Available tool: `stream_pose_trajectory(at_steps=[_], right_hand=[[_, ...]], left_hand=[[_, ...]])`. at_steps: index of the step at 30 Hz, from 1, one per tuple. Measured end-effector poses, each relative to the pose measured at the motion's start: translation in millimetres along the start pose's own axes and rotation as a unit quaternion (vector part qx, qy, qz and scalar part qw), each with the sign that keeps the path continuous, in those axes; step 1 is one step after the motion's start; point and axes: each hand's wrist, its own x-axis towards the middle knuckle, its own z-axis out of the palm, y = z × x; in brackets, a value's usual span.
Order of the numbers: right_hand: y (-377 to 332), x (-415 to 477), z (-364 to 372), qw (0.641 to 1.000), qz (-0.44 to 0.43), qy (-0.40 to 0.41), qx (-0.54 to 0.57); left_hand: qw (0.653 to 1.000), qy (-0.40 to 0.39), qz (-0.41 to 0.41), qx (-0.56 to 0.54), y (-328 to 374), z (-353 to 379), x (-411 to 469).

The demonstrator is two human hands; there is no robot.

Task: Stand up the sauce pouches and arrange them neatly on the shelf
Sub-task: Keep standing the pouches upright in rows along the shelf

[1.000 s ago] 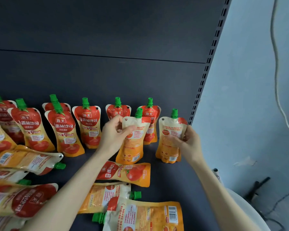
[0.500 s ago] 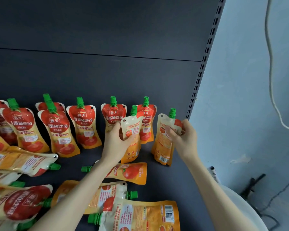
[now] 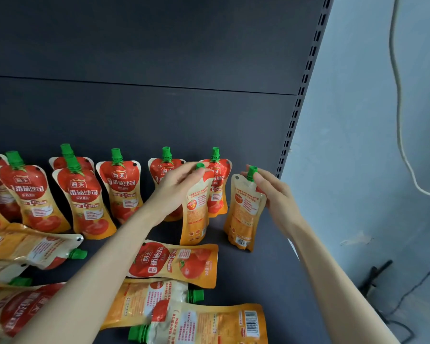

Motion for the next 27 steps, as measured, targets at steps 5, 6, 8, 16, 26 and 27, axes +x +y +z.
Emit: stream_pose_trajectory(at_steps=[5,6,8,16,26,27], right_hand=[[-5,5,-1,1.0,0.005,0.004,-0.023],[-5,6,-2,1.0,0.006,0.015,-0.021],[-7,7,-3,0.999,0.004,0.032,-0.009],[-11,11,1,0.994,-0.029,0.108,-0.01],[2,14,11,0.986,-0.084,0.126,-0.069],[3,14,10,0.987,-0.081,0.125,-0.063]], left_hand=[[0.999,0.006,-0.02,0.024,-3,0,2],[0.999,0.019,-0.019,0.024,-2,-1,3],[0.999,0.044,-0.012,0.028,-1,-3,3],[0.981,0.152,0.032,0.116,4,1,4],[0.963,0.203,0.11,0.142,-10,23,0],[0.965,0.197,0.102,0.143,-12,23,-1]])
